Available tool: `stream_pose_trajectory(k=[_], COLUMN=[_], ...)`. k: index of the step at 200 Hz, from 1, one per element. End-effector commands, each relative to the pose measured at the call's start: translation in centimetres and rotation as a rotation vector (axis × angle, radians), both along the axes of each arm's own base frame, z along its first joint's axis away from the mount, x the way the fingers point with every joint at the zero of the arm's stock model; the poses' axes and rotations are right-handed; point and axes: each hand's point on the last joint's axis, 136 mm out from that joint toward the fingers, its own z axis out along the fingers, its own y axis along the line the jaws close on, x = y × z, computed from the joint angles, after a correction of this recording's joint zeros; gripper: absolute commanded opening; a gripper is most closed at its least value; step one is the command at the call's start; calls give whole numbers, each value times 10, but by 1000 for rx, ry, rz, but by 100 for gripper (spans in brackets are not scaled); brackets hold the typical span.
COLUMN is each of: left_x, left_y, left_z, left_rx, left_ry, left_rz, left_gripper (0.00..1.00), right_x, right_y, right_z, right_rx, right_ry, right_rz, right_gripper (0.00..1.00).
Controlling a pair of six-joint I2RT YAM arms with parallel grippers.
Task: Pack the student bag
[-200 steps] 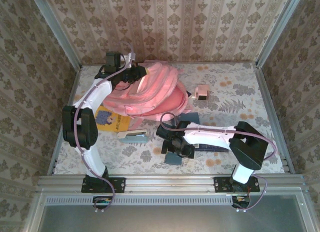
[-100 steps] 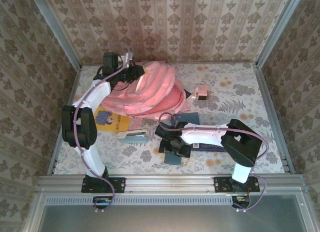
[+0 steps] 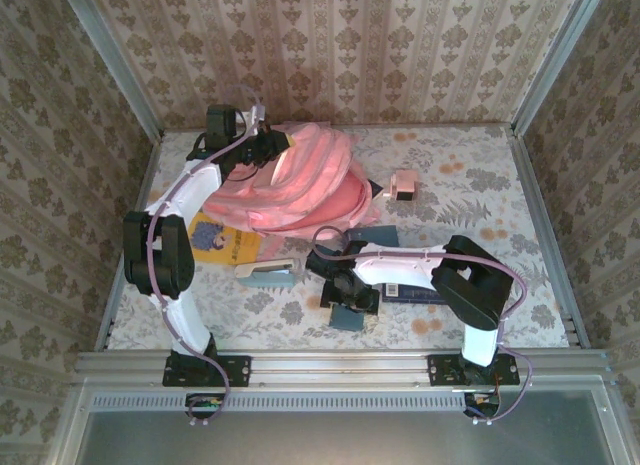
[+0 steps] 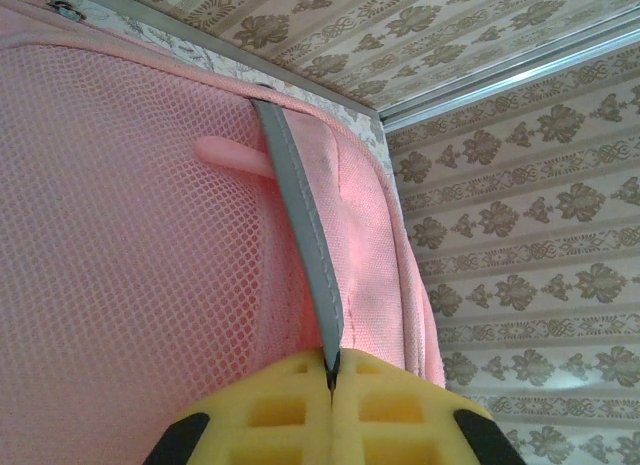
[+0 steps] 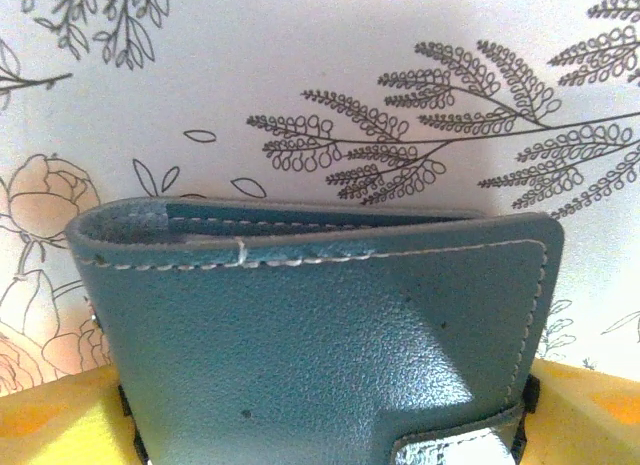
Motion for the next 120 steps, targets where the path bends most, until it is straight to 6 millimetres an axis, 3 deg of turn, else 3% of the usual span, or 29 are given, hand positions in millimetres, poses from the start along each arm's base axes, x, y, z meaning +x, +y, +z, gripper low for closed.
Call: stream_pose_trajectory(k=[1,45,77,120], left_x=[-1,0,1,-2], left_y=[4,5,5,4], left_z=[32,30,30,34], left_rx=[-36,-40,-40,-48], left_ry=[-87,-83,-85,-90], left_rz=[-4,-4,-5,-12], left_gripper=[0,0,0,0], right_x=[-3,8,20,29], right_y=[-40,-34,-25,-36], right_z=[-21,6,38,58], right_rx=[-187,-122,17,109], right_ry=[2,-74,-191,-259], right_rz=[35,31,7,-54], right_gripper=[85,83,81,80])
